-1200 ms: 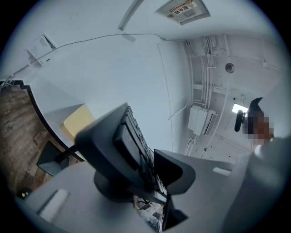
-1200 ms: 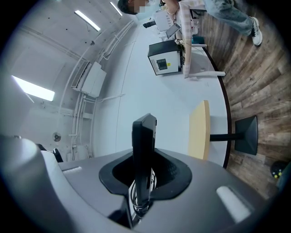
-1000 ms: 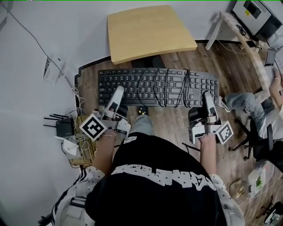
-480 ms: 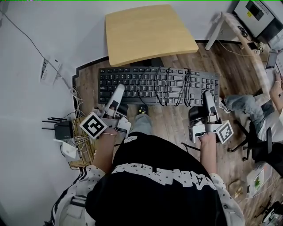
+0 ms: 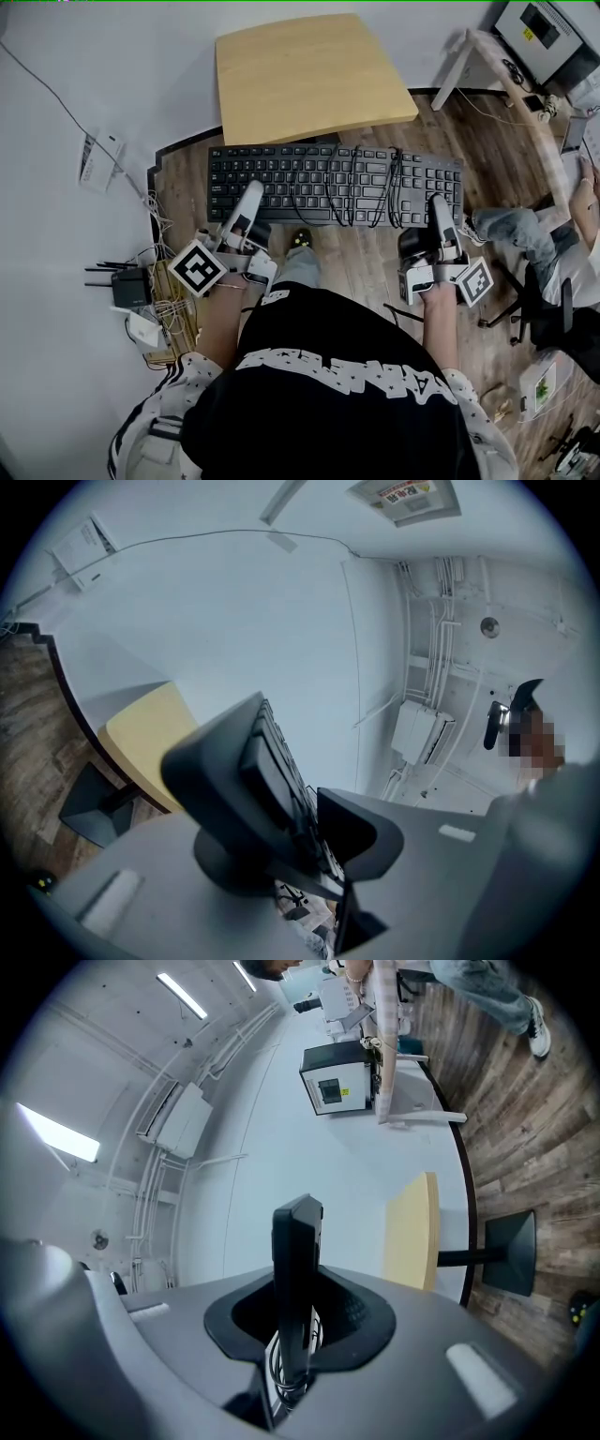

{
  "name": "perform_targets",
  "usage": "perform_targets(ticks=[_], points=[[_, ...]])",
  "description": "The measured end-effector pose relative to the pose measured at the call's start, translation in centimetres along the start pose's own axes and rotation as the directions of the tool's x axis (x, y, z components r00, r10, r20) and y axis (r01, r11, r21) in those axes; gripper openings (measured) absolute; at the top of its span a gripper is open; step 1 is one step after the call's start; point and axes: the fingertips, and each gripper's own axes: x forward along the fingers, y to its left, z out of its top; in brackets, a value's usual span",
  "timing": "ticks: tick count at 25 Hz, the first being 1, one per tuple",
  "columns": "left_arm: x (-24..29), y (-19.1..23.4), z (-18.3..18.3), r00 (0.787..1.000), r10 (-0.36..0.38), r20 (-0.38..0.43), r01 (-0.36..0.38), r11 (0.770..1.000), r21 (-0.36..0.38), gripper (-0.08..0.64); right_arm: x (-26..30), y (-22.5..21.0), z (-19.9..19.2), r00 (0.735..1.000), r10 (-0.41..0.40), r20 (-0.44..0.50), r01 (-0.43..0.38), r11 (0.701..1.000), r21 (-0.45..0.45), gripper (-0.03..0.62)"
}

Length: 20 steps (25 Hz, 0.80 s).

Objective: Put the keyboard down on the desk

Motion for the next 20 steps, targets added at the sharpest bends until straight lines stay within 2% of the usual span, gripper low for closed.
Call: perform_targets(ticks=[13, 20], points=[[-0.23, -0.49, 0.06, 1.0, 0.01, 0.009, -0.01, 1.0, 0.015, 0.109, 0.14, 0.06, -0.02, 1.0, 0.002, -0.012, -0.002, 1.0, 0.022, 0.084], [-0.27, -0.31, -0.03, 1.0, 0.0, 0.006, 0.0, 1.0, 0.01, 0.109, 0.21, 0.16, 0.05, 1.0, 0.007, -0.013, -0.007, 1.0, 0.006, 0.084]])
